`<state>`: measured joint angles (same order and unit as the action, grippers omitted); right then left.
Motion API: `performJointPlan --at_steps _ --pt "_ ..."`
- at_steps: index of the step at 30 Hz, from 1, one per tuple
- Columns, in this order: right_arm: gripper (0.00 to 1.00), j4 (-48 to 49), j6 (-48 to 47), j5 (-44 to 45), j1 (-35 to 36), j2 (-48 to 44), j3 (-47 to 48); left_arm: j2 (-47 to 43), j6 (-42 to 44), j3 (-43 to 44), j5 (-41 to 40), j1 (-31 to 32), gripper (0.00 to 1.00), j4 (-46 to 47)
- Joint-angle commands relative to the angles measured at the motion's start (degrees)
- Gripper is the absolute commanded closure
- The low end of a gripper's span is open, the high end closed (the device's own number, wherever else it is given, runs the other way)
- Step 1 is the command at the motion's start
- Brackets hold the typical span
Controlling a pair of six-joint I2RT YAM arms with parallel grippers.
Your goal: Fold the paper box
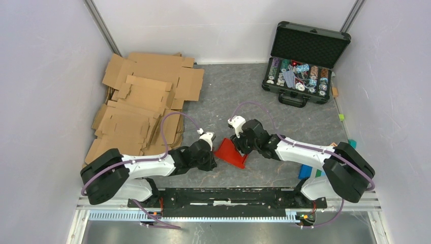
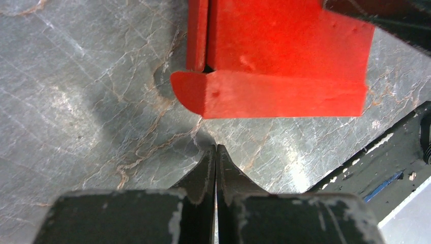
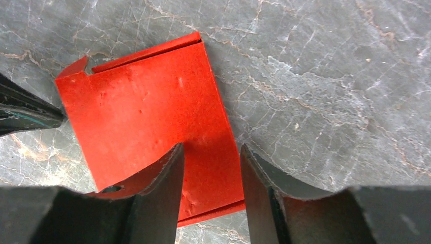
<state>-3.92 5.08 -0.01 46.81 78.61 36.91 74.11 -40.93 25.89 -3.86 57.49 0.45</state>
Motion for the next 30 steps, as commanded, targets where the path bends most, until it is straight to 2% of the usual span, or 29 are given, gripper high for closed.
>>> performJointPlan --at_steps 1,14,25,30 --pt "0.51 0.55 -0.6 -0.47 -0.13 2.05 -1.29 1.9 -3.22 -0.36 1.03 -0.19 0.98 5.52" --pt "0.56 3.17 0.97 -5.17 -2.31 4.63 -3.88 5.22 -4.95 -0.09 0.85 -0.8 0.98 7.45" --pt "0.6 10.09 4.39 -20.69 -12.4 6.28 -8.21 5.09 -5.42 -0.66 1.17 -2.04 0.98 8.95" --pt "0.62 12.04 6.08 -24.05 -14.52 6.88 -9.08 2.48 -5.0 -0.67 1.76 -2.04 0.98 7.41"
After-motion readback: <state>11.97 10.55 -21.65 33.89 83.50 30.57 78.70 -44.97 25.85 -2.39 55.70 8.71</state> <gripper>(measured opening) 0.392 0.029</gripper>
